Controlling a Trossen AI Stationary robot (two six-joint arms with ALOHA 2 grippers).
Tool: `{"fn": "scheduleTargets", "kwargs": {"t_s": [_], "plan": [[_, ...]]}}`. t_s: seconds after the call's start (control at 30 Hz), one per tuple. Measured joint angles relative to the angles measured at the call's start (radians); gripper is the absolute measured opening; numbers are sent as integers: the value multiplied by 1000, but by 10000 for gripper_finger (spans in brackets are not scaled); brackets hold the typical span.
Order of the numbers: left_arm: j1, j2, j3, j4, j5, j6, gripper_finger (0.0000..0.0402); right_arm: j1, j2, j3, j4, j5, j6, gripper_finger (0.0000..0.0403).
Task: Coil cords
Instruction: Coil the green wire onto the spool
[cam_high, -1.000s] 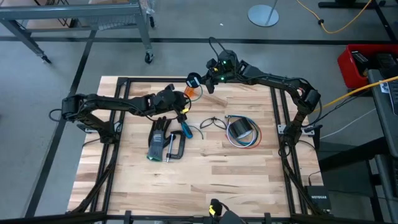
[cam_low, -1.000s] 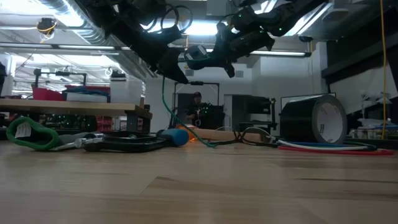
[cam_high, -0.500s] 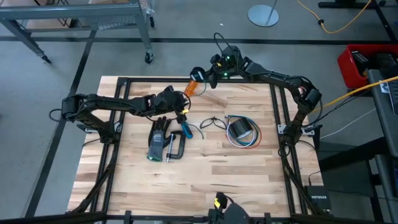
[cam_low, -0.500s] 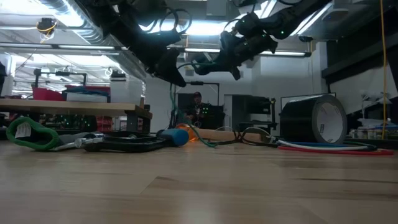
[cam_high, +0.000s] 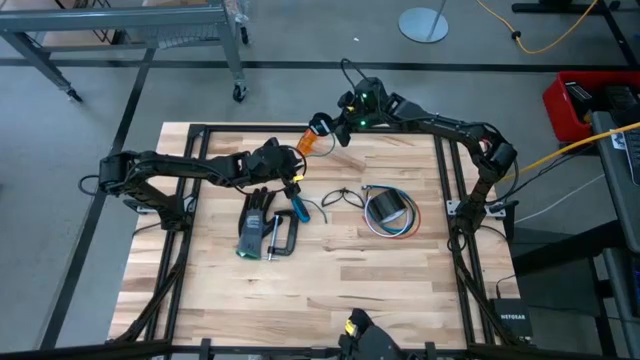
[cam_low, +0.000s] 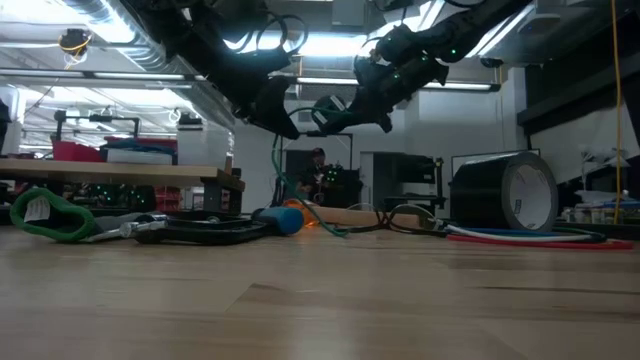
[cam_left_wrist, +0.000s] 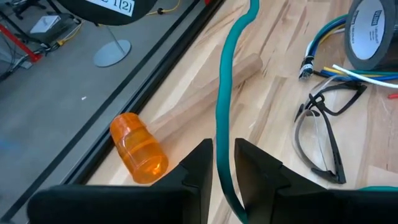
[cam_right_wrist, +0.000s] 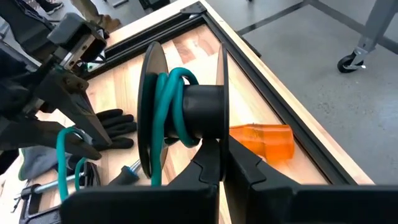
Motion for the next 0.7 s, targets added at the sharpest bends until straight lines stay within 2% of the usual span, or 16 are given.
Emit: {"fn": "scheduleTargets", "kwargs": {"t_s": [0.5, 0.7], "plan": [[0, 0, 0, -35, 0, -8, 20, -2, 0, 0, -88, 77, -72, 7], [0, 0, 0, -109, 0, -94, 2, -2, 0, 0, -109, 78, -77, 7]]}}
